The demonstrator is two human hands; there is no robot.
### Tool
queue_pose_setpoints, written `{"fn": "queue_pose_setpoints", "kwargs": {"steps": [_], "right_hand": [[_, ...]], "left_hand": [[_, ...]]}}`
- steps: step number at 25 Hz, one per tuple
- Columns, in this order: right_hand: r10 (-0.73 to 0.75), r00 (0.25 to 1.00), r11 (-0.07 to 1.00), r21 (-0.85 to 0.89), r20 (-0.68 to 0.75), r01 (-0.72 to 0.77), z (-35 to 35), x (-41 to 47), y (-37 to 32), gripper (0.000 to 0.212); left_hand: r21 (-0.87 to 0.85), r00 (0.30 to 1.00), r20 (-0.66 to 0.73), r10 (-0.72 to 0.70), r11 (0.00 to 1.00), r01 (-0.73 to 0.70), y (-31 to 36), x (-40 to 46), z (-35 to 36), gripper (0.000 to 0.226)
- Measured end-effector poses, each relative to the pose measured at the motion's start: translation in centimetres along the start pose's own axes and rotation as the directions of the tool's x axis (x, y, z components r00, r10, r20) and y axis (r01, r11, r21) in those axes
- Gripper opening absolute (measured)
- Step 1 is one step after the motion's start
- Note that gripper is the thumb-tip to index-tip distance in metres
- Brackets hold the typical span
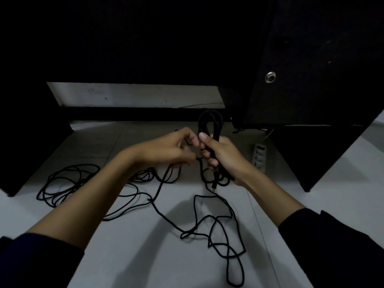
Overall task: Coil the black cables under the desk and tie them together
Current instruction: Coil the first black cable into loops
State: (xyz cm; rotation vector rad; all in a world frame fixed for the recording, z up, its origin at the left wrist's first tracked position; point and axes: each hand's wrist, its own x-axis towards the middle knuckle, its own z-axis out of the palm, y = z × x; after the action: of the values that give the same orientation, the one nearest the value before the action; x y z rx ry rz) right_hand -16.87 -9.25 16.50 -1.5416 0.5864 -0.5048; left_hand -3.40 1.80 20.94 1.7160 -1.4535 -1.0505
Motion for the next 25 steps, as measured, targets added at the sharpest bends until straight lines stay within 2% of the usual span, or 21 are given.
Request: {"fn": "queue_pose_setpoints", "kwargs": {"steps": [3,5,10,13,16,18,20,22,23,25], "right_hand": [[0.021,1.0,1.0,0.021,0.02,-0.022,0.0,-0.3,-0.2,0.032],[0.014,0.999,1.0,0.013,0.035,-0.014,0.2,-0.5,-0.2,0.033],[-0.01,0.999,1.0,0.01,0.034,0.009,0.6,-0.9,-0.2,0.035],[0.027,0.999,0.998,0.054,0.037,-0.029,0.3,-1.1,-0.6,0.033],[0.042,0.999,0.995,0.097,-0.02,-0.04,-0.3,-0.8,-0.8,0.035],[0.04,0.998,0.993,0.111,-0.039,-0.036,-0.7,-0.7,-0.9,0.039],[0.025,1.0,0.999,0.047,-0.014,-0.024,-1.0,-0.6,-0.6,0.042],[-0.005,1.0,0.993,-0.117,0.005,0.006,-0.9,-0.6,-0.1,0.046],[-0.024,1.0,0.99,-0.136,0.013,0.026,-0.8,-0.6,0.2,0.047],[-0.03,1.0,0.999,-0.022,0.004,0.03,-0.4,-0.6,0.4,0.041]], "left_hand": [[-0.144,0.996,-0.075,0.055,0.987,-0.065,-0.1,-0.1,-0.8,0.028],[-0.182,0.985,-0.152,0.086,0.977,-0.114,-0.4,-0.1,-0.8,0.026],[-0.212,0.95,-0.284,0.13,0.958,-0.194,-0.8,0.4,-0.4,0.036],[-0.154,0.93,-0.356,0.093,0.976,-0.156,-1.1,0.7,-0.1,0.032],[-0.018,0.954,-0.297,0.032,0.999,-0.039,-1.9,0.6,0.0,0.022],[-0.012,0.974,-0.225,-0.003,1.0,0.0,-2.6,0.3,0.2,0.02],[-0.091,0.97,-0.242,-0.013,0.996,-0.01,-2.6,0.3,0.4,0.013],[-0.264,0.943,-0.332,-0.018,0.962,-0.075,-2.1,0.3,0.4,0.007],[-0.364,0.929,-0.371,-0.011,0.922,-0.134,-1.8,0.4,0.3,0.006],[-0.459,0.908,-0.417,0.039,0.853,-0.248,-1.2,0.8,0.2,0.007]]}}
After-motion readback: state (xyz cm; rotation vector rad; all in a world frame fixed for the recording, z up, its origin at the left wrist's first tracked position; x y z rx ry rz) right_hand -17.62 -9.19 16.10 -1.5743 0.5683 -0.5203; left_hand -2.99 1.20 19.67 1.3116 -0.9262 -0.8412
